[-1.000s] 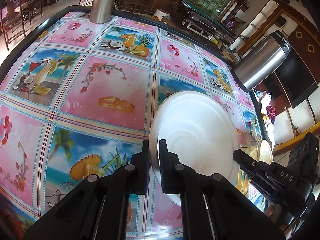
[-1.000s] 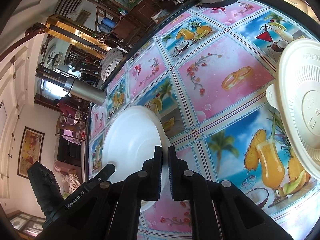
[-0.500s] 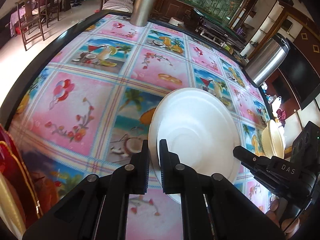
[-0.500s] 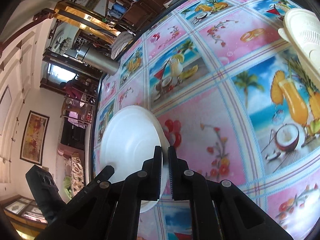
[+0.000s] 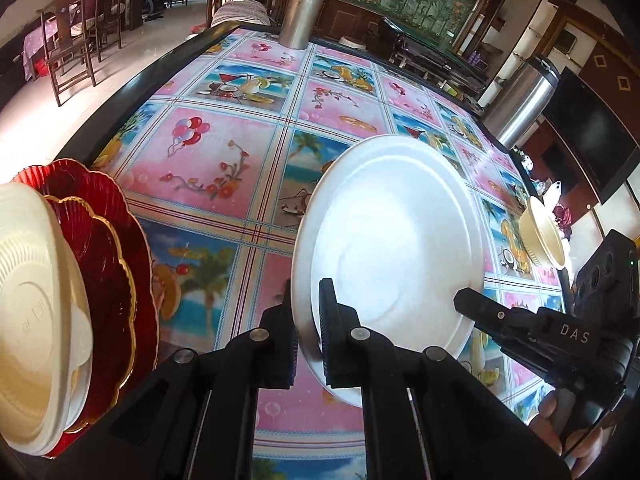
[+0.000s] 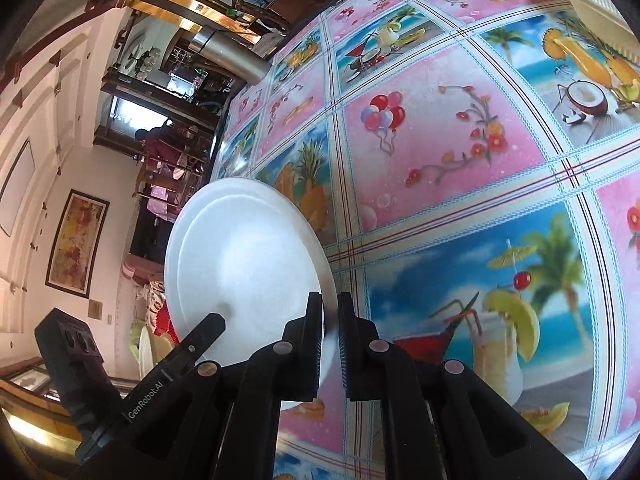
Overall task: Organize plates and bowls
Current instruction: 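Lift the white bowl with both tools and carry it to the stack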
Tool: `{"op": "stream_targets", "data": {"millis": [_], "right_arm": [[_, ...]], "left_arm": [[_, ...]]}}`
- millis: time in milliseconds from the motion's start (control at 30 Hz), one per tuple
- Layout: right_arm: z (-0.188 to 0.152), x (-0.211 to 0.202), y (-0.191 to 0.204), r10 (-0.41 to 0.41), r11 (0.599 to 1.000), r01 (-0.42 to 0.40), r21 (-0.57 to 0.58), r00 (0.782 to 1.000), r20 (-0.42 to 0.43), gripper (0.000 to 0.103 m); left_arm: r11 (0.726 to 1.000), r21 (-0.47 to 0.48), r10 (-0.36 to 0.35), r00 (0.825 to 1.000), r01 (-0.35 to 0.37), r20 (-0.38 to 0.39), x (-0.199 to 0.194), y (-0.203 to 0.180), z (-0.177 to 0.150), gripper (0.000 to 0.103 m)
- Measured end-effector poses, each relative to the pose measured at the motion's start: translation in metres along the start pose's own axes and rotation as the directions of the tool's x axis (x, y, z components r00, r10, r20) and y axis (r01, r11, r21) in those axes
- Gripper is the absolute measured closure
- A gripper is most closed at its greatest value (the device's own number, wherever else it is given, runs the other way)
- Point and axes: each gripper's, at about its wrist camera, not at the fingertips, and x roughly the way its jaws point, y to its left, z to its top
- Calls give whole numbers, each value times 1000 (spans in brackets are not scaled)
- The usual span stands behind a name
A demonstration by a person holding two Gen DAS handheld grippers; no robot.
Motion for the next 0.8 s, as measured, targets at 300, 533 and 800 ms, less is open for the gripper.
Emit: {"op": "stream_targets", "data": {"millis": [300,533,800], "right_arm": [[-13,-35,42,60,995,-56,-81,997,45,95],[-23,-28,89,98,984,-94,-148,995,21,94],[-45,14,148,101,966,-115,-233,992,-72,93]], "left_arm": [[999,28,23,988,-28,152,-64,5,-7,94],[994,6,107,965,-112,241,-97,34,-13,93],[980,-95,195,949,-177,249,-115,93,-18,93]]}}
